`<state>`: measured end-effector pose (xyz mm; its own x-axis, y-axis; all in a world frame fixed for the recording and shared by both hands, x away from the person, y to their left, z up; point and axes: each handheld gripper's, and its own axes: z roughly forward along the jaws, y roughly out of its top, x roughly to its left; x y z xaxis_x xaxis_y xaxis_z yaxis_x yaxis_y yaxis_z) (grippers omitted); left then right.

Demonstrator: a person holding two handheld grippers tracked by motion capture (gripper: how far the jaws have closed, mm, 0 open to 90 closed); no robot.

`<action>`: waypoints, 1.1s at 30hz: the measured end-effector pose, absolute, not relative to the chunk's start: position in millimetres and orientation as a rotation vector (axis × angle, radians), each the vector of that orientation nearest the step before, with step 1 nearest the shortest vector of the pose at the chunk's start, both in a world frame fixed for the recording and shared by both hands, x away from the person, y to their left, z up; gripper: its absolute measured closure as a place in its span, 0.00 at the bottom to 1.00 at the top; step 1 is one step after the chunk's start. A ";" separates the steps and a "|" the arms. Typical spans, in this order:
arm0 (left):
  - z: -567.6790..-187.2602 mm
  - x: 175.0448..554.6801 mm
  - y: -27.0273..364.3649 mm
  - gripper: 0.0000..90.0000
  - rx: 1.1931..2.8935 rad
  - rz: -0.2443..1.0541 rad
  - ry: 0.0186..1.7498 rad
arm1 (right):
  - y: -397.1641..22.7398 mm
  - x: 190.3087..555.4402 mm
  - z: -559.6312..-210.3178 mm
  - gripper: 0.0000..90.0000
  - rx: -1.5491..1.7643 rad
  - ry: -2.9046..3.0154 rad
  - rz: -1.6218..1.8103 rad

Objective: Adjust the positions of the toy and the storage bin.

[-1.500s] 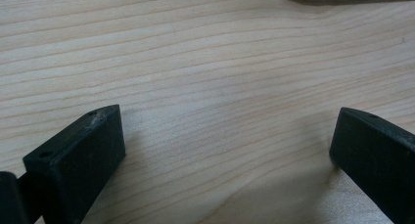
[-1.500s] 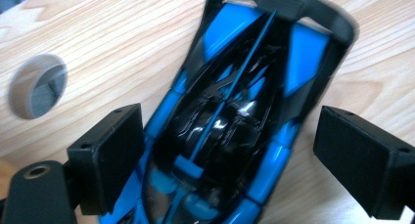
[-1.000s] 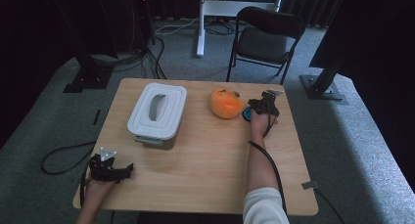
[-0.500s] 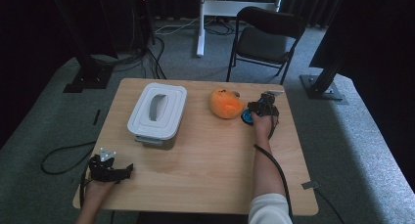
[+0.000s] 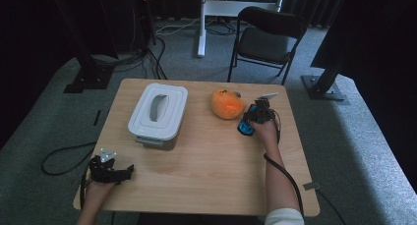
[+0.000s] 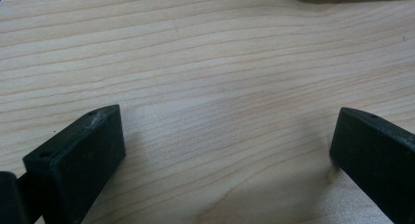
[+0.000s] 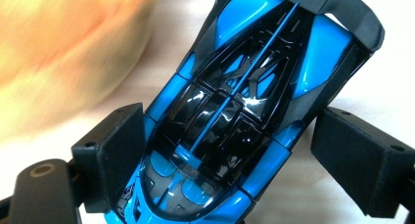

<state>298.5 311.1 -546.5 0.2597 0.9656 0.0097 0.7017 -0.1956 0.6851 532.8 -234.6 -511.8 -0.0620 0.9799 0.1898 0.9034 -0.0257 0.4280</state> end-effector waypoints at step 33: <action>-546.5 298.5 311.1 0.00 1.971 0.607 1.506 | -221.6 406.6 -512.7 0.14 1.646 2.412 0.767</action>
<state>298.5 311.1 -546.5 0.2595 0.9657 0.0095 0.7020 -0.1953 0.6849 406.6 -221.6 -512.7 -0.4001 0.8989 0.1786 0.8370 0.2790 0.4707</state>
